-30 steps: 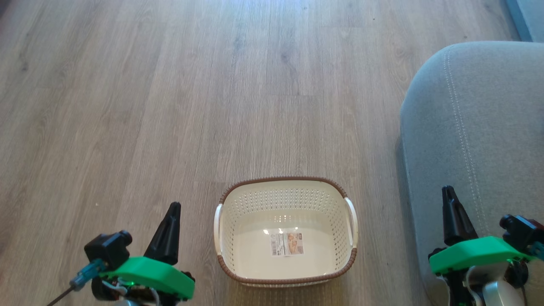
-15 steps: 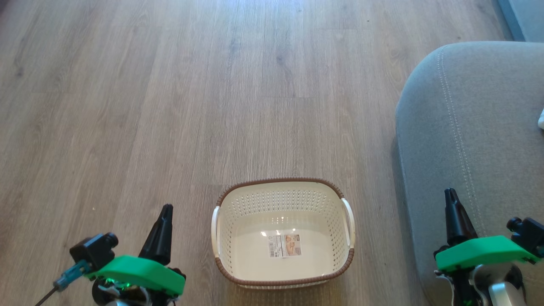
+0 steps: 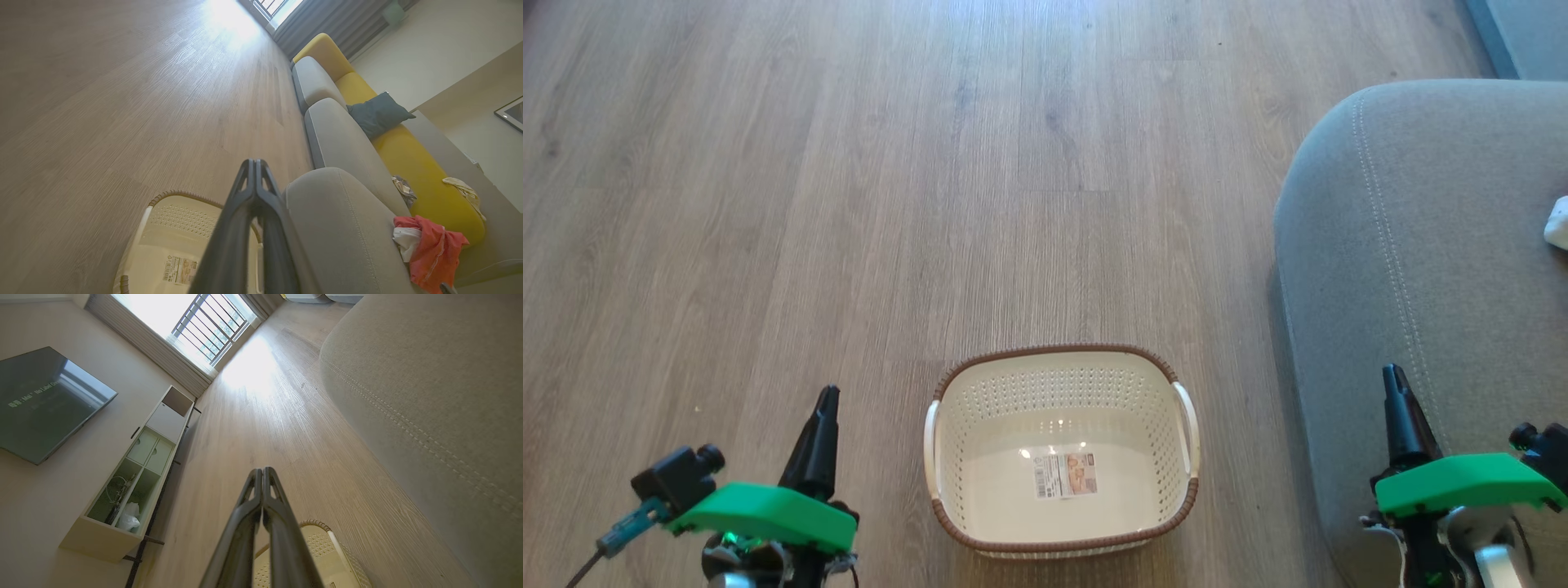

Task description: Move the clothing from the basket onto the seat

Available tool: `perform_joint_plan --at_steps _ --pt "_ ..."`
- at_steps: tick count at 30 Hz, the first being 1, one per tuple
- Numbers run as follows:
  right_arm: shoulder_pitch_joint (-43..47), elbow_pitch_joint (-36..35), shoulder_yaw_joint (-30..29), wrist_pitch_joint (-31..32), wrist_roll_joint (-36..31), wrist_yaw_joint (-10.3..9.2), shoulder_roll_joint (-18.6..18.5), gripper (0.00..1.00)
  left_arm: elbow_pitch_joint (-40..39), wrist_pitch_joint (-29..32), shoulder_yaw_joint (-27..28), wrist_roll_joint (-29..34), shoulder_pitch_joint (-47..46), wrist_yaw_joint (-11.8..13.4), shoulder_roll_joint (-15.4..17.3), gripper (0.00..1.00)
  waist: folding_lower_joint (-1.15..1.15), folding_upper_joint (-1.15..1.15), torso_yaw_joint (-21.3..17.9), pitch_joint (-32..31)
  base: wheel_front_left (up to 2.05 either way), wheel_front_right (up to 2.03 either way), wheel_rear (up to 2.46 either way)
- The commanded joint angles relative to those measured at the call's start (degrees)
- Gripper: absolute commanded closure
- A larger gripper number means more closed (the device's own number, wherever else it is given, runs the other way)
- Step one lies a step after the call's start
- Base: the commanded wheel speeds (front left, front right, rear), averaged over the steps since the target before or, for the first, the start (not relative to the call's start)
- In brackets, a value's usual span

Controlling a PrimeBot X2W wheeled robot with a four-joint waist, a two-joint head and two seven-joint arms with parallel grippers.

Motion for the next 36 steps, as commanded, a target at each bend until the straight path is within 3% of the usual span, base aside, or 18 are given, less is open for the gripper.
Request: perform_joint_plan --at_steps 1,36 --pt "-3.2 -1.6 0.3 0.6 1.9 0.0 -0.1 1.0 -1.6 0.4 1.4 -1.9 -3.0 -0.5 0.8 1.0 0.0 0.0 -0.1 -0.1 0.0 0.0 0.0" --pt "-4.4 -1.1 -0.7 6.5 23.6 -0.01 0.0 1.0 0.2 6.2 5.7 -24.5 -4.7 -1.8 0.9 1.0 0.0 0.0 -2.0 -1.1 0.0 0.0 0.0"
